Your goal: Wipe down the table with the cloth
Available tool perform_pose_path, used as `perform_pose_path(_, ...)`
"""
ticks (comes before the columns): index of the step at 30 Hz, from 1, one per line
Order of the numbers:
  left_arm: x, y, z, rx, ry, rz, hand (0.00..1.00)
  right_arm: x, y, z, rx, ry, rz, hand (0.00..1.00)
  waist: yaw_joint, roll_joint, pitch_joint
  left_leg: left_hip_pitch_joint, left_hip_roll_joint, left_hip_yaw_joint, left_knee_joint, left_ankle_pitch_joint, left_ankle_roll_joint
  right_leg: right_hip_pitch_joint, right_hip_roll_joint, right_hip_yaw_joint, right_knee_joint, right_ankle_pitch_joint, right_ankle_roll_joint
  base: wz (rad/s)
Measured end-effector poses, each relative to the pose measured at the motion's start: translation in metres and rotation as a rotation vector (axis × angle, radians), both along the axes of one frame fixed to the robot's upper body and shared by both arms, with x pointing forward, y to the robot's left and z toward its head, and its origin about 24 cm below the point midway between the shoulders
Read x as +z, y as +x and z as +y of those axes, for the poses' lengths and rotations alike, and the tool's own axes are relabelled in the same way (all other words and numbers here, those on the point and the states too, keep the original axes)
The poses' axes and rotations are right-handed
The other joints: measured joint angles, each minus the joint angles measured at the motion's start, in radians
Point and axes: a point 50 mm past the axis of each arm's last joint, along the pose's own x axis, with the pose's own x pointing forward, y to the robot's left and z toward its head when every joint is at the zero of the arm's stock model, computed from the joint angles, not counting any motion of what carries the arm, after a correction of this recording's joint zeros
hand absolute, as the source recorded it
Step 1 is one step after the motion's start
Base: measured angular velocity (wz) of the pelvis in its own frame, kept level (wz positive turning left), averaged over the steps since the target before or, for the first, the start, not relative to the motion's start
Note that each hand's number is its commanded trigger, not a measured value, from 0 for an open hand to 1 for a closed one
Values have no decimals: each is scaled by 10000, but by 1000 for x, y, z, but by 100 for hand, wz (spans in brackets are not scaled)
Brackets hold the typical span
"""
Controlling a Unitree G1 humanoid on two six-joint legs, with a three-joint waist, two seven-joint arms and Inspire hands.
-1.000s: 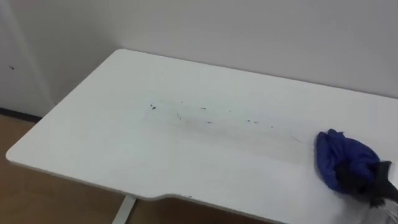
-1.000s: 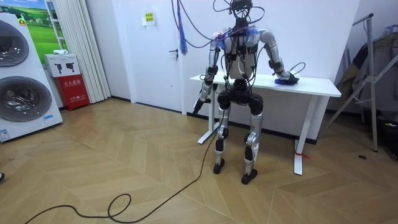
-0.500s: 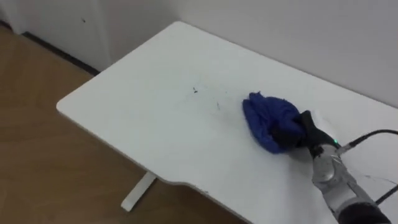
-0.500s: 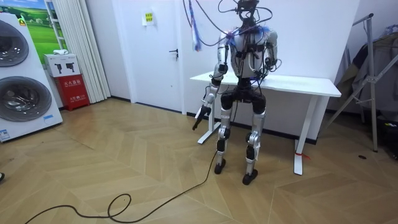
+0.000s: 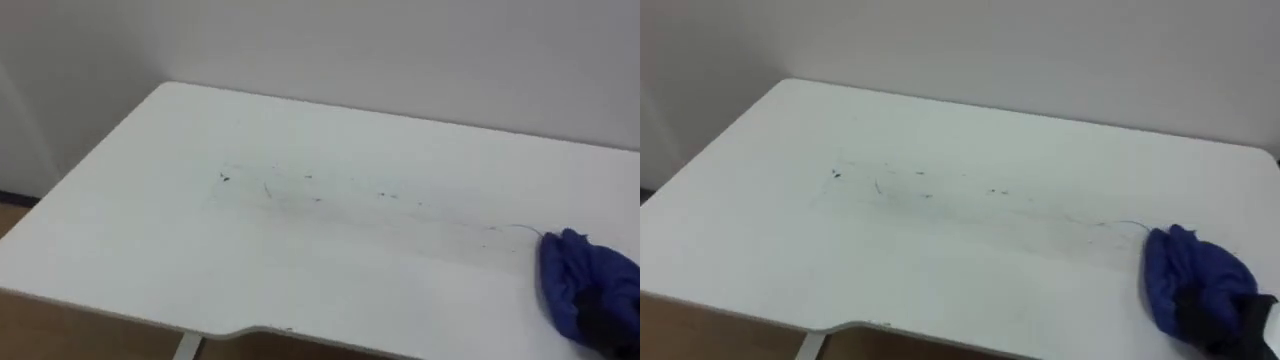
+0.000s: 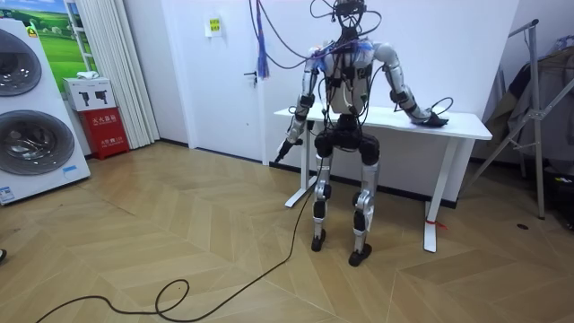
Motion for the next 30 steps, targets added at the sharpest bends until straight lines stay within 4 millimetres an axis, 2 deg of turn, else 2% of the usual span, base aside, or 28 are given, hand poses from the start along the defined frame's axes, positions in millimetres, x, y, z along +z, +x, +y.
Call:
perform_pose_path(1, -4, 7, -6, -228, -156, 37, 0, 1, 18, 6, 22, 271, 113, 100, 346, 46, 37, -21, 139, 373, 36, -8, -32, -371, -14, -47, 367, 22, -69, -107)
perform_pose_path(2, -8, 15, -12, -497, -324, 66, 0, 3, 45, 20, 420, 610, 187, 100, 790, 73, 120, -103, 285, 663, 108, -22, -37, -870, -87, -204, 937, 16, -219, -114)
perform_pose_path(3, -9, 20, -13, -633, -382, 31, 0, 5, 61, 30, 829, 812, 159, 100, 941, 71, 176, -215, 376, 818, 246, -55, -59, -1125, -147, -442, 1182, 48, -281, -112)
perform_pose_path(5, -11, 48, -16, -1039, -486, -400, 0, 21, 121, 86, 3200, 1336, -6, 100, 1749, -56, 443, -690, 721, 1403, 627, -89, -22, -2090, -454, -1241, 2072, 122, -419, -82)
perform_pose_path(6, -10, 58, -16, -1123, -488, -631, 0, 30, 137, 99, 3952, 1271, -91, 100, 1996, -81, 534, -869, 863, 1529, 799, -115, -46, -2325, -497, -1358, 2316, 93, -373, -36)
perform_pose_path(7, -9, 76, -17, -1331, -503, -1090, 0, 45, 161, 130, 5247, 1170, -304, 100, 2369, -117, 661, -1208, 1081, 1505, 1115, -151, -101, -2638, -797, -1581, 3165, -117, -318, 9)
perform_pose_path(8, -7, 88, -18, -1729, -547, -1446, 0, 57, 178, 151, 6211, 1034, -486, 100, 2750, -211, 660, -1519, 1149, 1332, 1322, -170, -201, -2804, -1434, -1620, 3822, -395, -231, 31)
perform_pose_path(9, -6, 92, -18, -1912, -551, -1588, 0, 64, 185, 159, 6580, 963, -631, 100, 2955, -276, 651, -1711, 1168, 1217, 1401, -163, -254, -2786, -1783, -1609, 3896, -463, -155, 49)
perform_pose_path(10, -3, 101, -17, -2086, -520, -1894, 0, 77, 198, 166, 7024, 867, -918, 100, 3342, -462, 621, -2060, 1186, 924, 1453, -73, -400, -2739, -2370, -1630, 3581, -457, -88, 51)
perform_pose_path(11, -2, 100, -14, -2085, -452, -1850, 0, 90, 209, 170, 7244, 770, -1215, 100, 3636, -570, 588, -2372, 1371, 678, 1446, 110, -665, -2728, -2700, -1564, 2968, -357, 12, 48)
perform_pose_path(12, -2, 96, -11, -2044, -438, -1737, 0, 94, 212, 170, 7275, 719, -1315, 100, 3689, -580, 580, -2482, 1500, 534, 1438, 195, -790, -2722, -2803, -1606, 2649, -274, 73, 45)
perform_pose_path(14, 1, 80, 8, -2034, -200, -1171, 0, 93, 211, 160, 7130, 603, -1238, 100, 3594, -588, 572, -2561, 2210, -113, 1245, 488, -1383, -2689, -2900, -1696, 1417, 482, 145, 57)
perform_pose_path(15, 3, 79, 13, -2060, -118, -1065, 0, 89, 208, 154, 7018, 565, -1082, 100, 3532, -581, 577, -2535, 2395, -269, 1229, 503, -1563, -2688, -2912, -1695, 1229, 709, 163, 67)
perform_pose_path(16, 6, 76, 23, -2060, 94, -947, 0, 76, 197, 140, 6749, 488, -667, 100, 3394, -510, 625, -2448, 2759, -523, 1261, 488, -1969, -2650, -2827, -1689, 1007, 1232, 181, 68)
perform_pose_path(17, 11, 73, 36, -2045, 289, -783, 0, 62, 182, 128, 6471, 723, -426, 100, 3128, -594, 586, -2364, 3036, -744, 1457, 391, -2358, -2710, -2813, -1665, 1284, 1985, 83, 65)
perform_pose_path(18, 11, 68, 40, -1967, 335, -617, 0, 55, 174, 122, 6348, 898, -388, 100, 2938, -547, 554, -2299, 3207, -845, 1575, 302, -2415, -2674, -2818, -1632, 1691, 1612, 1034, 51)
perform_pose_path(19, 9, 57, 39, -1830, 207, -303, 0, 44, 158, 108, 6151, 1019, -185, 100, 2540, -224, 406, -2106, 3693, -873, 1716, 156, -1847, -2529, -2465, -1631, 2427, 838, 837, 20)
perform_pose_path(20, 7, 49, 37, -1618, -39, -221, 0, 40, 146, 92, 5869, 895, -75, 100, 2199, -100, 328, -1856, 3816, -693, 1564, 166, -1580, -2604, -2422, -1641, 3012, 226, 758, 3)
perform_pose_path(21, 7, 48, 35, -1509, -110, -242, 0, 40, 140, 82, 5660, 770, -32, 100, 2066, -93, 317, -1712, 3873, -629, 1431, 210, -1516, -2707, -2412, -1586, 3309, -72, 652, -24)
perform_pose_path(22, 6, 47, 35, -1289, -181, -343, 0, 40, 129, 64, 5222, 588, 34, 100, 1870, -62, 313, -1450, 4013, -470, 1097, 398, -1369, -2947, -2300, -1394, 3822, -483, 510, -40)
perform_pose_path(23, 5, 45, 33, -873, -278, -500, 0, 39, 120, 50, 4868, 477, 225, 100, 1706, -5, 282, -1138, 4179, -149, 807, 661, -1454, -3092, -2120, -1224, 4115, -748, 362, -39)
perform_pose_path(24, 5, 45, 32, -696, -334, -579, 0, 39, 118, 46, 4731, 414, 282, 100, 1558, 19, 291, -1051, 4248, 34, 780, 840, -1485, -3101, -2022, -1152, 4209, -842, 314, -31)
perform_pose_path(25, 4, 42, 31, -598, -402, -596, 0, 39, 116, 42, 4525, 326, 419, 100, 1265, -26, 280, -1052, 4345, 508, 870, 1276, -1564, -3098, -1918, -1144, 4229, -962, 249, -15)
perform_pose_path(26, 4, 46, 27, -651, -486, -808, 0, 39, 116, 39, 4310, 290, 480, 100, 1047, -59, 304, -1180, 4331, 1069, 1113, 1370, -1651, -3091, -1721, -1125, 4012, -1006, 252, -11)
perform_pose_path(27, 4, 50, 26, -736, -516, -932, 0, 39, 115, 39, 4253, 317, 507, 100, 991, -113, 314, -1272, 4269, 1239, 1282, 1360, -1664, -3103, -1580, -1067, 3842, -960, 176, -8)
perform_pose_path(28, 5, 55, 23, -865, -543, -1119, 0, 37, 116, 43, 4245, 423, 547, 100, 936, -198, 311, -1478, 3946, 1347, 1571, 1142, -1808, -3100, -1290, -836, 3468, -813, 84, -7)
perform_pose_path(29, 4, 56, 21, -918, -566, -1175, 0, 37, 118, 45, 4266, 502, 582, 100, 949, -341, 290, -1584, 3679, 1354, 1712, 831, -1774, -3088, -1165, -740, 3260, -692, 69, -31)
perform_pose_path(30, 3, 56, 16, -870, -678, -1222, 0, 39, 123, 50, 4306, 689, 574, 100, 1159, -226, 273, -1603, 3039, 1342, 1810, 214, -1717, -3052, -973, -531, 2832, -388, -5, -66)
